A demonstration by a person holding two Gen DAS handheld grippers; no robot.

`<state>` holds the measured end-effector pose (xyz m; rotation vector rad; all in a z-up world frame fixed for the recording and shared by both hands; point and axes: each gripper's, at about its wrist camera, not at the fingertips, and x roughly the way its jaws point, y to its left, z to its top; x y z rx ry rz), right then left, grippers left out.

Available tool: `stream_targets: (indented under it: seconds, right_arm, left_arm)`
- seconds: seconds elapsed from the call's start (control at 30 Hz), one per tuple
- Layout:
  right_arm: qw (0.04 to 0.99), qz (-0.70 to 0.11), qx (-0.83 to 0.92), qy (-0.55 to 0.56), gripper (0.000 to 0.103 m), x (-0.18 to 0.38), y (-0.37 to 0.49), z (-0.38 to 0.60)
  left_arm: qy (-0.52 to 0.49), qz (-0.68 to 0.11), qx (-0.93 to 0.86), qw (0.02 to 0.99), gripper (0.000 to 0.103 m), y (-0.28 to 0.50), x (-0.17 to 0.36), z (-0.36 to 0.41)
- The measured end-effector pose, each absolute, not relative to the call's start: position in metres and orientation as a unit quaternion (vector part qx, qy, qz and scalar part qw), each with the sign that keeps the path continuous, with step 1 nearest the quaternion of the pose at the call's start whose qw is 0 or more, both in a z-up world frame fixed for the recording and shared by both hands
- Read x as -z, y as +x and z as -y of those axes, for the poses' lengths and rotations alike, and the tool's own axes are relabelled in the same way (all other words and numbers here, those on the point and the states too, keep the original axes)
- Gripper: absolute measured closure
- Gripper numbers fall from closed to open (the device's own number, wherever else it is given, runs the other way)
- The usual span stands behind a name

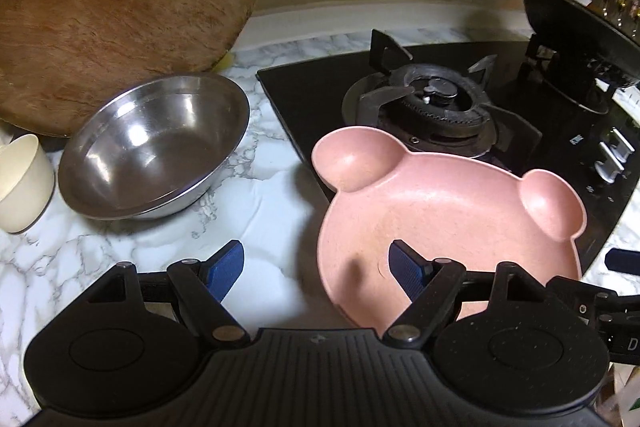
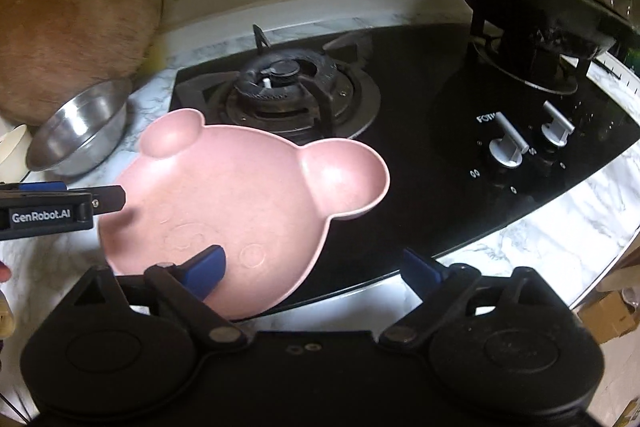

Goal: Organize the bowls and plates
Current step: 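Close both tools on the pink bear plate rim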

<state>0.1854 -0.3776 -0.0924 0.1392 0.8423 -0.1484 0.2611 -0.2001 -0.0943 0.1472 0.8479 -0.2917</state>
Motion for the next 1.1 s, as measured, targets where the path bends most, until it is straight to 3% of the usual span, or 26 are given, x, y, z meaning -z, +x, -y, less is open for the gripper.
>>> stream_targets:
  seconds: [0.33, 0.6, 0.77, 1.1]
  right_arm:
    - [0.9, -0.423, 0.068, 0.083, 0.04, 0.103, 0.201, 0.384]
    - [0.899, -0.423, 0.07, 0.088, 0.07, 0.104, 0.204, 0.385]
    - [0.9, -0.423, 0.062, 0.091, 0.085, 0.105, 0.203, 0.385]
    - [0.902, -0.419, 0.059, 0.086, 0.088, 0.102, 0.194, 0.381]
  left_arm:
    - [0.062, -0.427, 0.156, 0.888, 0.026, 0.284, 0.107, 0.206]
    - [0.038, -0.443, 0.173, 0.879, 0.072, 0.288, 0.108, 0.207]
    - [0.024, -0.451, 0.16, 0.878, 0.084, 0.289, 0.107, 0.204]
    - [0.007, -0.449, 0.161, 0.879, 0.086, 0.27, 0.099, 0.187]
